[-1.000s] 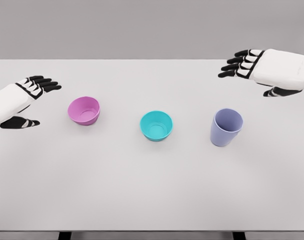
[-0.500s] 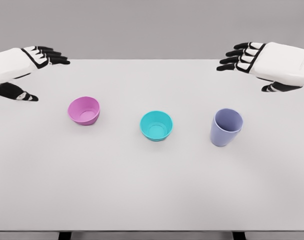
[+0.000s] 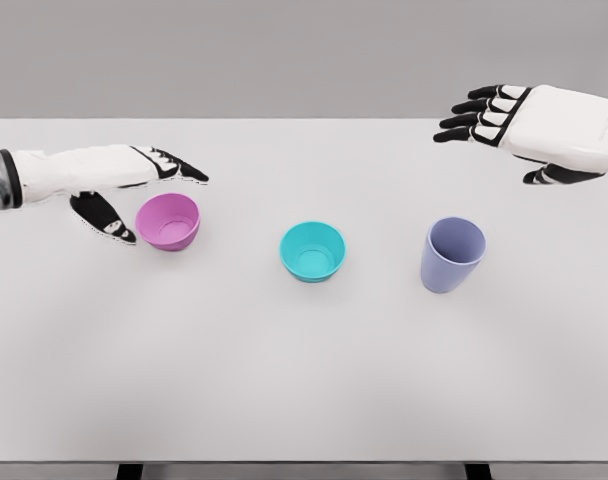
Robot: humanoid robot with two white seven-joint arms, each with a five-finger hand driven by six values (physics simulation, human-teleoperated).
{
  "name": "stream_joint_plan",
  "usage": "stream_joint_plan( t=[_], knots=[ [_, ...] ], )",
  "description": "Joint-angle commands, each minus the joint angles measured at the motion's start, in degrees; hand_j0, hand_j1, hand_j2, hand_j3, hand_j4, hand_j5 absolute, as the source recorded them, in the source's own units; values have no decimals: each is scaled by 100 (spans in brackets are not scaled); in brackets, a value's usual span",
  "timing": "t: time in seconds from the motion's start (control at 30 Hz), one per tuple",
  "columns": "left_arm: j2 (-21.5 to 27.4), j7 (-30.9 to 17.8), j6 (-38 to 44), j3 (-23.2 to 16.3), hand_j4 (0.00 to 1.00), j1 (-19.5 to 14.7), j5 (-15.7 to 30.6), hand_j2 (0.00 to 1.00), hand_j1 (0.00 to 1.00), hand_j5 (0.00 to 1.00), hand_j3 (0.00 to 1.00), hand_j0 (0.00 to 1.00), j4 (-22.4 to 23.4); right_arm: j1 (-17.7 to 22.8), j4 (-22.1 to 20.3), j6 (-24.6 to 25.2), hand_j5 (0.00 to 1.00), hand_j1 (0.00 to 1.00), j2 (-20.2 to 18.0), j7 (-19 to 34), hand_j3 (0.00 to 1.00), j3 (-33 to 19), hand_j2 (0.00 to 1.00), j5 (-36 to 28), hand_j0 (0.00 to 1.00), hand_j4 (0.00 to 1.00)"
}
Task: Stacking bowl and cup with both arms
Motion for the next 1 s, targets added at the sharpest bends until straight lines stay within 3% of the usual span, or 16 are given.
stream_joint_plan(
  t=[0.0,0.27,0.5,0.97],
  knots=[
    [2,0,56,-361,100,0,-44,100,100,100,100,100,39,0,0,16,100,100,3,-3,100,-1,100,-26,100,100],
    [-51,0,83,-652,100,-228,-264,100,100,100,100,100,162,0,0,16,100,100,3,-3,100,-10,100,-26,100,100],
    [-245,0,65,-669,100,-334,-1134,100,100,100,100,100,224,0,0,16,100,100,3,-3,100,-10,100,-26,100,100],
    [-534,0,83,-652,100,-343,-1354,100,100,100,100,100,593,0,0,16,100,100,3,-3,100,-10,100,-26,100,100]
  ],
)
